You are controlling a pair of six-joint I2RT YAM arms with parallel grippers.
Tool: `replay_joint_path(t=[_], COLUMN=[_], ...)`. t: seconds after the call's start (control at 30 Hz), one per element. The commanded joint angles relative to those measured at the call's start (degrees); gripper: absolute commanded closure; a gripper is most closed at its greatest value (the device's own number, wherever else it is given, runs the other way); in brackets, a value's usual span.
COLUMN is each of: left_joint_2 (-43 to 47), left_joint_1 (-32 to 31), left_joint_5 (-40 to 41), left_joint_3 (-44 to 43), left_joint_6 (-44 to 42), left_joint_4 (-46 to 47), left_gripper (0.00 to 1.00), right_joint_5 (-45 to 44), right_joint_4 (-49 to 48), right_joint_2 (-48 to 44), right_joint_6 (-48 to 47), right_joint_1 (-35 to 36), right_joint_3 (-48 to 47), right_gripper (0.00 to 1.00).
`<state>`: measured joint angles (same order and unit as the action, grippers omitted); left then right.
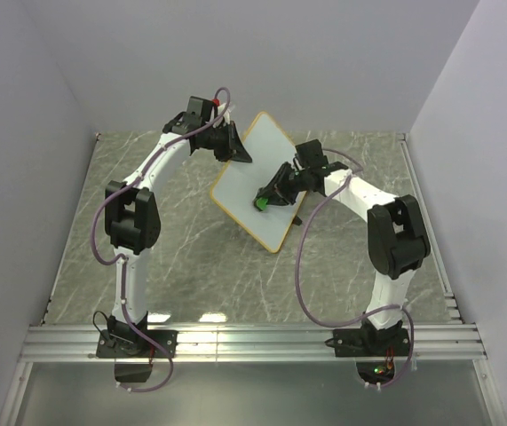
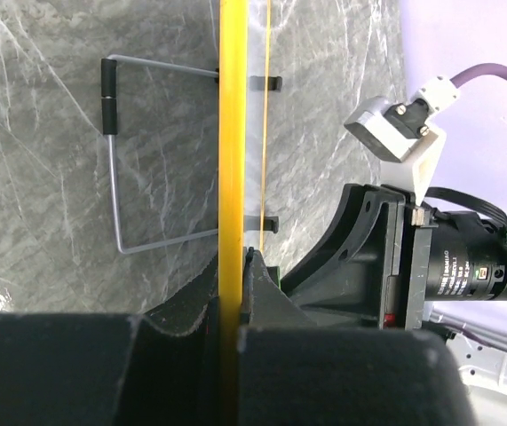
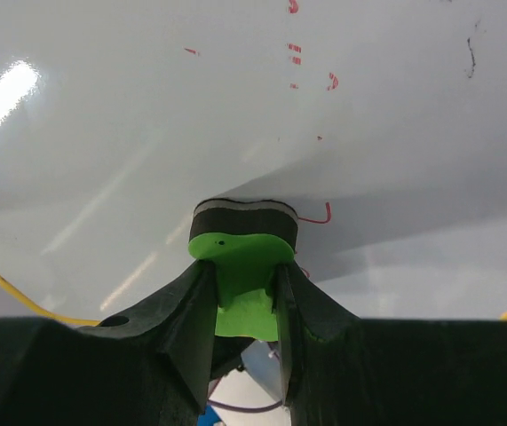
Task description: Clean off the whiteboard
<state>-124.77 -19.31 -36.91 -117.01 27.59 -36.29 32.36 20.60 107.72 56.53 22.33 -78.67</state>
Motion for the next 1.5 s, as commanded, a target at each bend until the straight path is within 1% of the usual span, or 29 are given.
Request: replay_joint_path(t=[0.0, 0.07, 0.2, 0.37, 0.6, 0.67, 0.77, 0.87, 0.97, 1.17, 1.27, 1.37, 1.43, 1.47], left_joint_2=[-2.76, -2.32, -1.36, -1.0, -1.0, -1.0, -1.0, -1.18, -1.53, -2.41, -2.5, -2.49, -2.41, -2.15], left_joint_1=[-3.45, -3.45, -3.45, -3.45, -3.54, -3.45, -3.45, -3.45, -3.45, -3.45, -3.45, -3.45, -3.45, -3.45], left_joint_5=[4.74, 4.83, 4.65, 4.39, 4.74, 4.65, 4.74, 4.74, 4.82, 4.83, 4.65, 4.39, 4.47, 4.39], left_joint_3=[-0.41, -0.06, 0.99, 1.26, 1.61, 1.52, 1.61, 1.61, 1.17, 0.29, 0.12, 0.03, -0.15, -0.15], left_joint_6=[-7.03, -7.2, -7.47, -7.47, -7.38, -7.29, -7.2, -7.2, -7.12, -6.68, -6.59, -6.59, -6.59, -6.59], left_joint_4=[-7.39, -7.56, -7.48, -7.48, -7.56, -7.48, -7.48, -7.48, -7.39, -7.13, -6.95, -6.95, -6.95, -7.04], left_gripper=[1.0, 1.0, 1.0, 1.0, 1.0, 1.0, 1.0, 1.0, 1.0, 1.0, 1.0, 1.0, 1.0, 1.0], right_joint_5=[1.83, 0.52, -1.86, -2.3, -3.53, -3.44, -3.09, -2.65, -1.95, -0.02, 0.25, 0.34, -0.63, -1.15], right_joint_4=[0.57, 2.24, 5.76, 6.56, 8.84, 8.76, 7.71, 5.6, 2.7, -0.38, -0.83, -0.65, 0.05, 0.75], right_joint_2=[4.85, 6.7, 11.97, 16.99, 25.85, 27.62, 27.55, 24.56, 18.25, 9.28, 6.28, 5.13, 5.65, 7.22], right_joint_6=[-0.02, -0.98, -1.69, 0.5, 1.56, 1.48, 1.21, 0.42, -0.72, -1.08, -1.07, -0.72, -0.72, -0.98], right_joint_1=[3.08, 1.76, -2.63, -7.9, -10.28, -10.2, -9.94, -9.32, -7.65, -1.86, 1.13, 2.19, 1.5, 1.14], right_joint_3=[-0.14, -3.57, -14.28, -21.6, -31.61, -32.5, -30.41, -24.09, -14.0, -2.03, -0.25, 0.1, -1.48, -3.74], right_gripper=[1.0, 1.0, 1.0, 1.0, 1.0, 1.0, 1.0, 1.0, 1.0, 1.0, 1.0, 1.0, 1.0, 1.0])
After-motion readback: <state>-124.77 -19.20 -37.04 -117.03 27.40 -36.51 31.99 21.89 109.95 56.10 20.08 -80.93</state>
